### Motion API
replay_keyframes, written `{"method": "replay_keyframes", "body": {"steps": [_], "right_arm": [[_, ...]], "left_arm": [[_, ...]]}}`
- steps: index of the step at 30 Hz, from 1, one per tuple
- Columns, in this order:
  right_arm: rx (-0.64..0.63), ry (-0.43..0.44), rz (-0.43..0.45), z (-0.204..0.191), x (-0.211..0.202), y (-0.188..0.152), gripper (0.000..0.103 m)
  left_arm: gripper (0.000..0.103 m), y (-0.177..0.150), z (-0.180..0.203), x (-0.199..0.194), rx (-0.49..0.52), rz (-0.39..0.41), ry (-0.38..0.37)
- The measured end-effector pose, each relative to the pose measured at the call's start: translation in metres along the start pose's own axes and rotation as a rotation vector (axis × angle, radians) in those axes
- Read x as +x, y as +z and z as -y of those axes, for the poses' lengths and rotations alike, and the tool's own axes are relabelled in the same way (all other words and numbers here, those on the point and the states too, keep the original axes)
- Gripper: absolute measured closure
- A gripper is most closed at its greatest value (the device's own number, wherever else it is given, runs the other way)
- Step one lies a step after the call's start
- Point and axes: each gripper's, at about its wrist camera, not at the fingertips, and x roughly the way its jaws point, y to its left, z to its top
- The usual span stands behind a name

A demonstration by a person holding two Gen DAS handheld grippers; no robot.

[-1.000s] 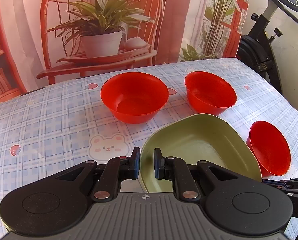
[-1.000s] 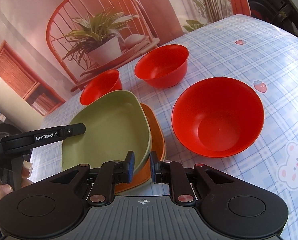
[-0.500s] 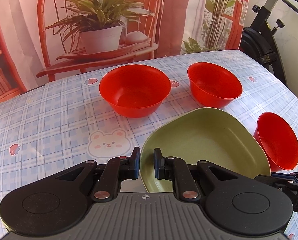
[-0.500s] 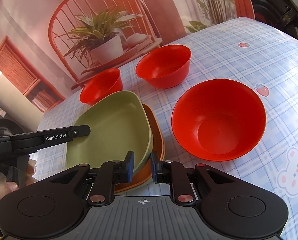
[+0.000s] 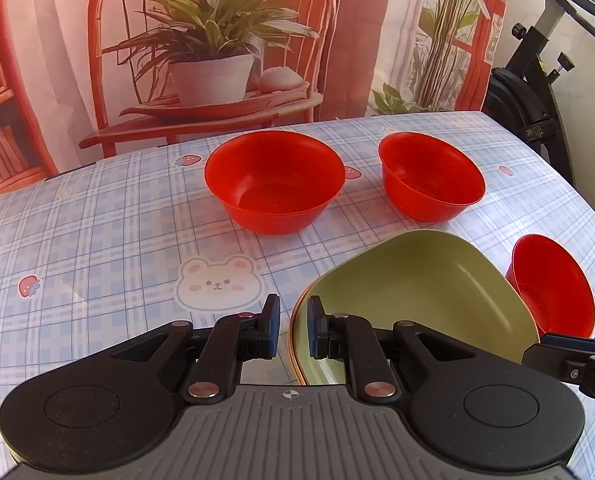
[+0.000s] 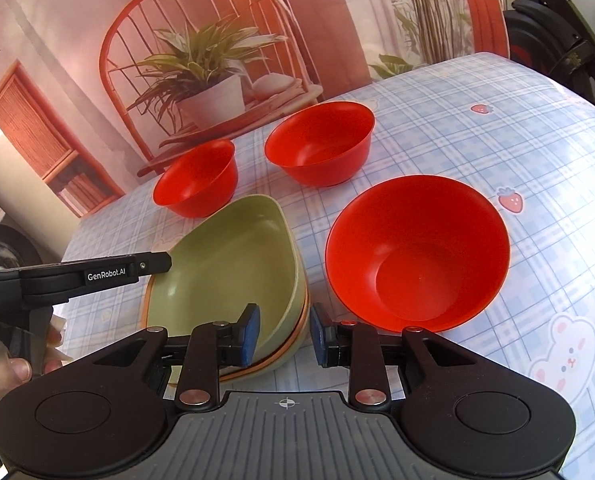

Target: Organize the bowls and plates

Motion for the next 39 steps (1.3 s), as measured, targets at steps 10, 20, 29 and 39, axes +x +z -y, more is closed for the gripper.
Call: {"method": "replay_keyframes", "body": {"steps": [10, 20, 29, 39], "right_arm": [[-0.01, 0.014, 0.028, 0.006, -0.003, -0.001, 0.094], [-0.019, 0.022, 0.031, 0.004, -0.002, -0.002, 0.097], [0.003, 0.027, -0.006, 0.005, 0.006, -0.007, 0.097], [-0.027, 0.027, 0.073, 0.004, -0.014, 0.014, 0.092]], "left_arm": [[0.088, -0.003, -0.003, -0.006, -0.034, 0.013, 0.002], [0.088, -0.005, 0.001, -0.002, -0.028, 0.004, -0.005], [0.088, -0.008, 0.002, -0.001, -0.026, -0.002, -0.007], [0.088, 0.006, -0.004, -0.026, -0.033, 0.046, 0.009]]}}
